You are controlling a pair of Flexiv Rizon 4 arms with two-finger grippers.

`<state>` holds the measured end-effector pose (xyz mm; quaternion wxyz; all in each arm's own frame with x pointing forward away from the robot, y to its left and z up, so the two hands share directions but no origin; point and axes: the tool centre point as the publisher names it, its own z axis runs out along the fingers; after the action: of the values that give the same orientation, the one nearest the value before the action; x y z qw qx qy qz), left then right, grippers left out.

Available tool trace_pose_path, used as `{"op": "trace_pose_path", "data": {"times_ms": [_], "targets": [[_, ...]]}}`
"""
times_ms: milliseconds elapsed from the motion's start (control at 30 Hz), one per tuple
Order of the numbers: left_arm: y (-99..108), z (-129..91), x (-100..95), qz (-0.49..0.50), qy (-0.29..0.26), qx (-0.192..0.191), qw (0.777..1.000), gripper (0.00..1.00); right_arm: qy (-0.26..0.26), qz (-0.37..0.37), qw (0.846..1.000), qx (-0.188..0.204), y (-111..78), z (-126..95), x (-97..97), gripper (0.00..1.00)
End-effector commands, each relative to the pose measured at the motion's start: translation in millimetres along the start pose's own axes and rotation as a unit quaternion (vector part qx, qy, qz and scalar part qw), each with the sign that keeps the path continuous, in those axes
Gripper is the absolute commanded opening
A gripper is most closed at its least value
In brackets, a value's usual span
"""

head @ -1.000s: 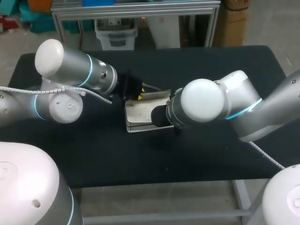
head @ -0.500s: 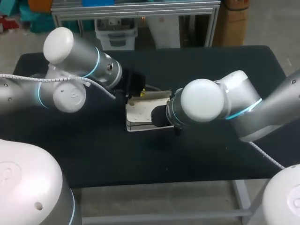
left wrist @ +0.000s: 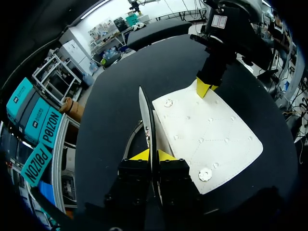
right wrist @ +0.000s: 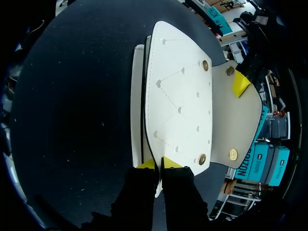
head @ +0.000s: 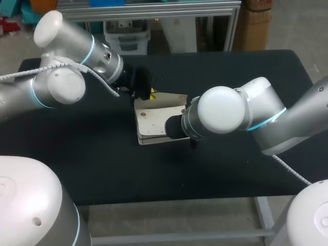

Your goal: Pick up the bag, open it, inspect its contents, close it, and place it on the opposite side

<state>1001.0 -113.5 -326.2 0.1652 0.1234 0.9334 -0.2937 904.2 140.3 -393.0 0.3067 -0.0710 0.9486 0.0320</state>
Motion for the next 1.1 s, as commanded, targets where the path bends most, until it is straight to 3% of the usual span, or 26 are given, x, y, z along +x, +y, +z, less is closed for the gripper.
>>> {"op": "trace_pose_path", "data": {"times_ms": [33, 167, 400, 467, 500, 567, 600, 1000, 1067, 1100], "targets": [[7.9, -7.3, -17.7, -0.015, 0.043, 0.024, 0.999, 0.00, -0.002, 0.000, 1.000, 0.001, -1.0, 3.9, 3.5, 0.00], [9.5, -5.0, -24.1, -0.025, 0.085, 0.039, 0.995, 0.00, -0.002, 0.000, 1.000, 0.001, -1.0, 3.9, 3.5, 0.00], [6.7, -7.8, -26.3, -0.032, 0.093, 0.056, 0.994, 0.00, -0.003, 0.000, 1.000, 0.001, -0.7, 0.8, 1.7, 0.00], [5.2, -9.8, -26.6, -0.033, 0.093, 0.057, 0.993, 0.00, -0.005, 0.001, 1.000, 0.000, -1.0, -4.5, -1.5, 0.37], [4.3, -10.8, -26.6, -0.034, 0.092, 0.059, 0.993, 0.00, -0.006, 0.003, 1.000, -0.002, -1.2, -6.6, -2.6, 0.47], [1.9, -13.5, -26.5, -0.035, 0.090, 0.060, 0.993, 0.00, -0.011, 0.007, 1.000, -0.005, -1.8, -15.4, -6.5, 0.92], [0.6, -14.9, -26.4, -0.035, 0.089, 0.061, 0.994, 0.00, -0.013, 0.011, 1.000, -0.006, -2.3, -20.0, -8.6, 1.00], [-12.2, -25.0, -26.2, -0.046, 0.059, 0.060, 0.995, 0.00, -0.025, 0.035, 0.999, -0.023, -9.3, -62.3, -34.7, 1.00], [-14.4, -26.9, -26.6, -0.055, 0.054, 0.062, 0.995, 0.00, -0.026, 0.038, 0.999, -0.021, -10.2, -66.2, -38.7, 0.93], [-15.9, -29.0, -26.9, -0.057, 0.052, 0.062, 0.995, 0.00, -0.028, 0.042, 0.998, -0.024, -11.2, -68.3, -41.0, 0.81]]}}
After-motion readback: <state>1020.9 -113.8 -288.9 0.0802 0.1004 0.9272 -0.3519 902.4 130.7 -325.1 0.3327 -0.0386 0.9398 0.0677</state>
